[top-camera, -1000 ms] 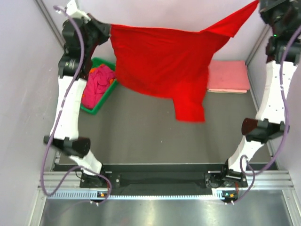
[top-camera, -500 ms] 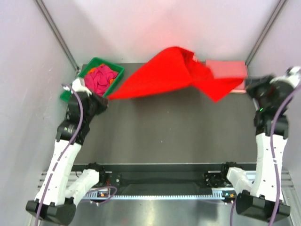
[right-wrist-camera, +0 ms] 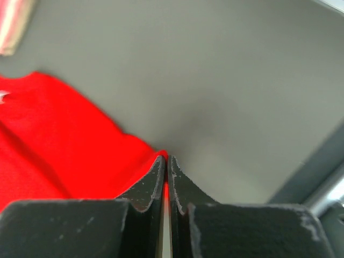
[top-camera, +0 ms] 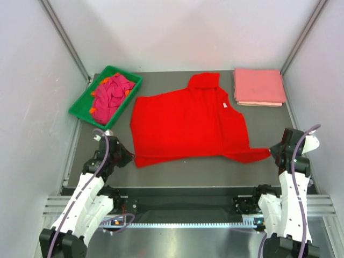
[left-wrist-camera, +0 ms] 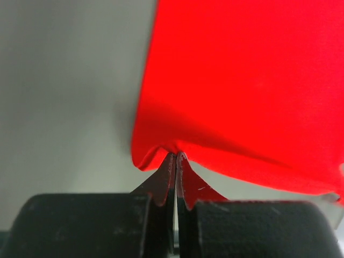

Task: Fold and stack the t-shirts
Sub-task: Flatten the tshirt out

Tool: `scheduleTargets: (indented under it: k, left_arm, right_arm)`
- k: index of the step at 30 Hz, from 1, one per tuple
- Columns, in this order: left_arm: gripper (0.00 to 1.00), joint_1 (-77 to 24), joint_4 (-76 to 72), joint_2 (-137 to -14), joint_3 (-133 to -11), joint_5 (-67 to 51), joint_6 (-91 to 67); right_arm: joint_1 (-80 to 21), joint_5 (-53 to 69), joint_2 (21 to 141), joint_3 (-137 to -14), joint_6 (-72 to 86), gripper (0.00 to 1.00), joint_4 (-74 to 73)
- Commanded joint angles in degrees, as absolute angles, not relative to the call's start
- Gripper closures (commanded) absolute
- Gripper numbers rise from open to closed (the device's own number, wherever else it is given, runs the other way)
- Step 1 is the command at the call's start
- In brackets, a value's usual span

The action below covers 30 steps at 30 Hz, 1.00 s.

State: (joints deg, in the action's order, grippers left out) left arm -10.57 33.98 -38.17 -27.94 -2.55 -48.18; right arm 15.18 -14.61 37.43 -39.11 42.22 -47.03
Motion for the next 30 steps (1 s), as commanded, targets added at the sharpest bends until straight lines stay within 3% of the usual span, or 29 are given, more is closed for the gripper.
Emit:
scheduleTargets:
  k: [1,12,21,25,30]
  left_arm:
    - [1.0,-10.28,32.69,-40.07,-27.51,-4.74,-50.45]
    - [1.0,-11.51,35.68,-37.97,-27.42,-1.23,-53.44]
    - [1.0,-12.13,39.11,-35.69,-29.71,2.46,-53.7]
    - [1.0,-12.13,38.94,-34.89,-29.45,4.83,-54.23]
    - [1.0,-12.22,35.34,-37.44,-28.92,5.54,-54.23]
  right_arm:
    - [15.73,-22.23,38.41,-42.18,43.07,1.0,-50.18]
    - [15.82,-28.65,35.86,-47.19,46.75,1.0,-59.31]
    - [15.82,-16.43,32.17,-42.9,50.8,1.0,-66.7]
    - [15.82,-18.55,32.61,-41.93,51.86,1.0,-64.88]
    - [15.82,-6.09,34.97,-37.27,45.45,1.0,-49.69]
